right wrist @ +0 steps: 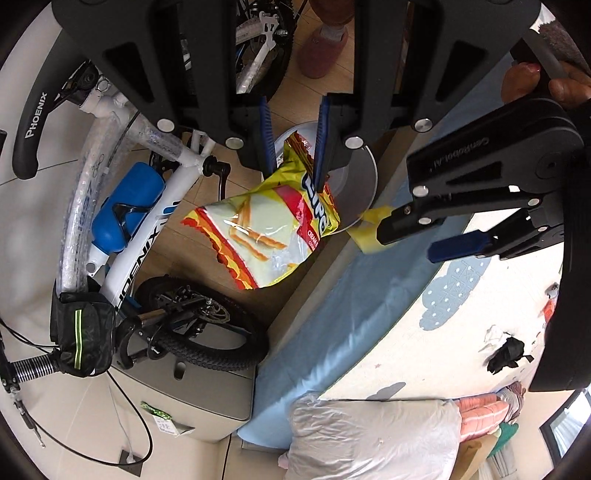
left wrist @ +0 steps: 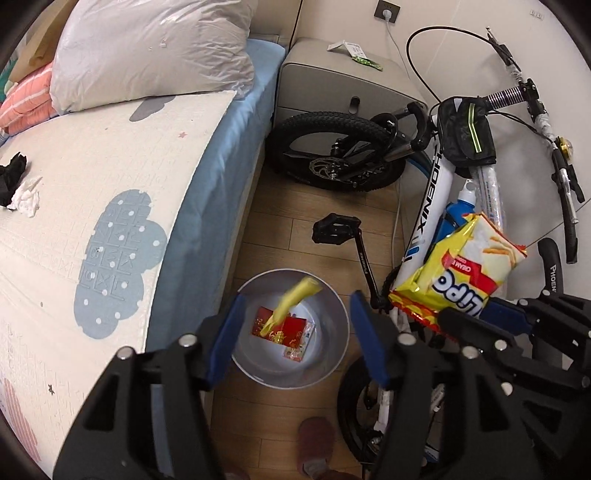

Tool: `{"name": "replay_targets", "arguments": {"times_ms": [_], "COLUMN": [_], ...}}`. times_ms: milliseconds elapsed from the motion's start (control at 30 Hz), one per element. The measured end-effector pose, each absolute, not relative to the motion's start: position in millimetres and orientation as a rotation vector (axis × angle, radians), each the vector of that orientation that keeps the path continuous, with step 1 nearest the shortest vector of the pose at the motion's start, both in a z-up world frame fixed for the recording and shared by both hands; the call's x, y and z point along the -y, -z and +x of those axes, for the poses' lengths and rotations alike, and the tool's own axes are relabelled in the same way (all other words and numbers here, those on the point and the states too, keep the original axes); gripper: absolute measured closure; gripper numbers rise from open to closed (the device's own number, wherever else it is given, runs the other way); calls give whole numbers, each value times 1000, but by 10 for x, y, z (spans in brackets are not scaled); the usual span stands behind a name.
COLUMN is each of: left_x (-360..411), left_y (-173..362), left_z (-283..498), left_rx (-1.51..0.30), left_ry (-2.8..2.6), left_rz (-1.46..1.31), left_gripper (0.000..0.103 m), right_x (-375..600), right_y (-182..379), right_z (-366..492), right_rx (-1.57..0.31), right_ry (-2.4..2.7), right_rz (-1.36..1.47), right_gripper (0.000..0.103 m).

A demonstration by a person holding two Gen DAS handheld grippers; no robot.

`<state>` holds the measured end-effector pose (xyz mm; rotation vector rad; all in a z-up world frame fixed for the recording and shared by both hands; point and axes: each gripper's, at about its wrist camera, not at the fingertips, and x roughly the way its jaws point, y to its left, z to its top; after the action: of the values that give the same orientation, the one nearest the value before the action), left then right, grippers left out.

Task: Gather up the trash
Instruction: 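Carry both items to the grey bin and open both tools over it, then move both open tools back toward the brown scrunchie and white tissue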

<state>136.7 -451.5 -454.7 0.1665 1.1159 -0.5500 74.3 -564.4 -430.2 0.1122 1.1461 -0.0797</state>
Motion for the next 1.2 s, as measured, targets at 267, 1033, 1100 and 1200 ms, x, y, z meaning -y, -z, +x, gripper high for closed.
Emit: {"name": "replay_targets", "arguments": {"times_ms": [267,1033,1100,1200], "left_x": [4392,3323,3153,2829], "left_y": [4560,4308,4231,4103], "left_z": [1397,1514,1515,1520], "left_rx": [-1123,-1087,-1078,-1064], "left_ry": [516,336,302,243], "left_rz": [192,116,98,65], "left_gripper": [42,32,32,32], "right_x": [5587,4930,4774,4490], "right_y": [4418,4448,4346,4172], "right_z": [821,1133,1172,1264], "right_rx": [-1161,-1173,-1158,-1128], "right_ry": [50,20,-1,-41], "right_rz": [115,-3,-17,-37], "right_gripper": [85,65,62,61]}}
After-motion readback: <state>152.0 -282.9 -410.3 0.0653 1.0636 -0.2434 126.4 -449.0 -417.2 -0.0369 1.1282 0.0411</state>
